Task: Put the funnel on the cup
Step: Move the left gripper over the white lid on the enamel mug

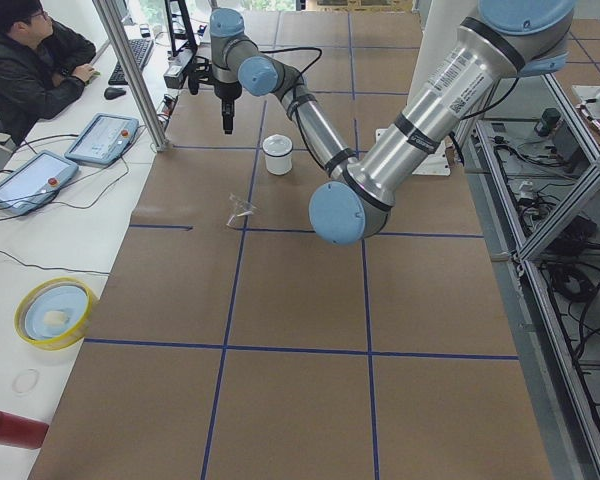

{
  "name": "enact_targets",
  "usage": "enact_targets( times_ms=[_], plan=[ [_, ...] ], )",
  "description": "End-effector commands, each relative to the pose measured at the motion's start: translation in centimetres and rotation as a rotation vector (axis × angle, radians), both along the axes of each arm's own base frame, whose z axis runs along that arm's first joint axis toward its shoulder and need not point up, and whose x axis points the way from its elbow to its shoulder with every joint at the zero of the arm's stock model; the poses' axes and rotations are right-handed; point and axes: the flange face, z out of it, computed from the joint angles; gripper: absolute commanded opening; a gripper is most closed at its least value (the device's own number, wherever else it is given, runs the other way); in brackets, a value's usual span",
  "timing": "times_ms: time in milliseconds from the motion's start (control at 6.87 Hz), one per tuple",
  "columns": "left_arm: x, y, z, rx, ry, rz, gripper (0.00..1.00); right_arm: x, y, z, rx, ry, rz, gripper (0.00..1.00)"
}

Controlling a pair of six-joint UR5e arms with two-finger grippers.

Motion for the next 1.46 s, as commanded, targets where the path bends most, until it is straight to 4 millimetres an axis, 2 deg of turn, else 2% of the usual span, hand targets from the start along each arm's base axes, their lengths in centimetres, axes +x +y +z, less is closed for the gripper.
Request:
enact_targets(
  times_ms=[0, 146, 437, 582, 728, 873, 1165, 1310],
  plan=[
    [10.6, 0.2, -2.9, -0.163, -0.051, 0.034, 1.00, 0.0, 0.0, 0.0, 0.000, 0.000, 0.000, 1.00],
    [14.4, 1.3, -3.2, -0.170, -0.143, 0.018, 1.00, 0.0, 0.0, 0.0, 0.000, 0.000, 0.000, 1.00],
    [18.0, 2.7, -1.6, -0.186, -0.199, 0.048, 1.00, 0.0, 0.0, 0.0, 0.000, 0.000, 0.000, 1.00],
    [19.7, 4.1, -1.0, -0.173, -0.217, 0.063, 1.00, 0.0, 0.0, 0.0, 0.000, 0.000, 0.000, 1.00],
    [20.4, 4.8, -0.7, -0.166, -0.226, 0.068, 1.00, 0.0, 0.0, 0.0, 0.000, 0.000, 0.000, 1.00],
    [20.2, 5.0, -0.6, -0.162, -0.220, 0.069, 1.00, 0.0, 0.0, 0.0, 0.000, 0.000, 0.000, 1.00],
    [18.0, 6.9, -0.4, -0.126, -0.181, 0.071, 1.00, 0.0, 0.0, 0.0, 0.000, 0.000, 0.000, 1.00],
    [17.9, 7.0, -0.7, -0.106, -0.157, 0.068, 1.00, 0.0, 0.0, 0.0, 0.000, 0.000, 0.000, 1.00]
  ],
)
